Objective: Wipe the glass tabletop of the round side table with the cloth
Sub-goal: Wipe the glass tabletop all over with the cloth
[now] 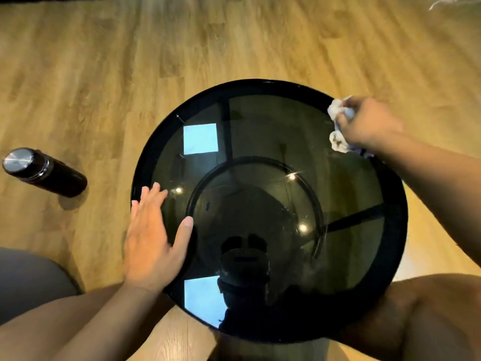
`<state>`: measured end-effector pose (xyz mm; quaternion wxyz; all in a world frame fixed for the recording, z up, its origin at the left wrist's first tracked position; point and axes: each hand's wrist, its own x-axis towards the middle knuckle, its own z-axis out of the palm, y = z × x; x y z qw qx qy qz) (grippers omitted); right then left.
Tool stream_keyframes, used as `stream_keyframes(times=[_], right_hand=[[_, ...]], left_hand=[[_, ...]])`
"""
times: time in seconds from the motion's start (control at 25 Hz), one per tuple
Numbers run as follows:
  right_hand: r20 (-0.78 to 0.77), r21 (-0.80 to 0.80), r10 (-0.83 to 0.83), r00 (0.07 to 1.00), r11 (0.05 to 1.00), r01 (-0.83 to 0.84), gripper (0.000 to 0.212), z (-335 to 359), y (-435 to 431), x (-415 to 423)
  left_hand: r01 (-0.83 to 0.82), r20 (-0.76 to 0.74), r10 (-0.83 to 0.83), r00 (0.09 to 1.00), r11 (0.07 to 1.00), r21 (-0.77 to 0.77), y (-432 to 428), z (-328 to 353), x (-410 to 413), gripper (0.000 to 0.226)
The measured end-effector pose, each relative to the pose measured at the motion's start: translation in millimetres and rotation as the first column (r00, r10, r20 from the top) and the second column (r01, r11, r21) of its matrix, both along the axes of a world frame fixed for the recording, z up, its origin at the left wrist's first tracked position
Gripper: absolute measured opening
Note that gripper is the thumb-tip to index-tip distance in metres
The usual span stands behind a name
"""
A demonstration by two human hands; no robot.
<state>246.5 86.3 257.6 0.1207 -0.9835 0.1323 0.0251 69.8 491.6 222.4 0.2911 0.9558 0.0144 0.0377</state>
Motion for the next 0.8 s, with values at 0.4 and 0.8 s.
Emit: stream_keyframes(times=[0.4, 0.8], right_hand=[[0.067, -0.049, -0.040, 0.997, 0.998, 0.044, 0.022, -9, 134, -208], [0.111, 0.188, 0.518, 0.848, 0.827, -0.530, 0.019, -6, 345, -101]], left_hand=[[0.026, 0.119, -0.009, 0.993, 0.990, -0.137, 3, 0, -1, 0.068], [-0.037, 0.151, 0.110, 0.982, 0.905, -0.424, 6, -2, 0, 0.067]])
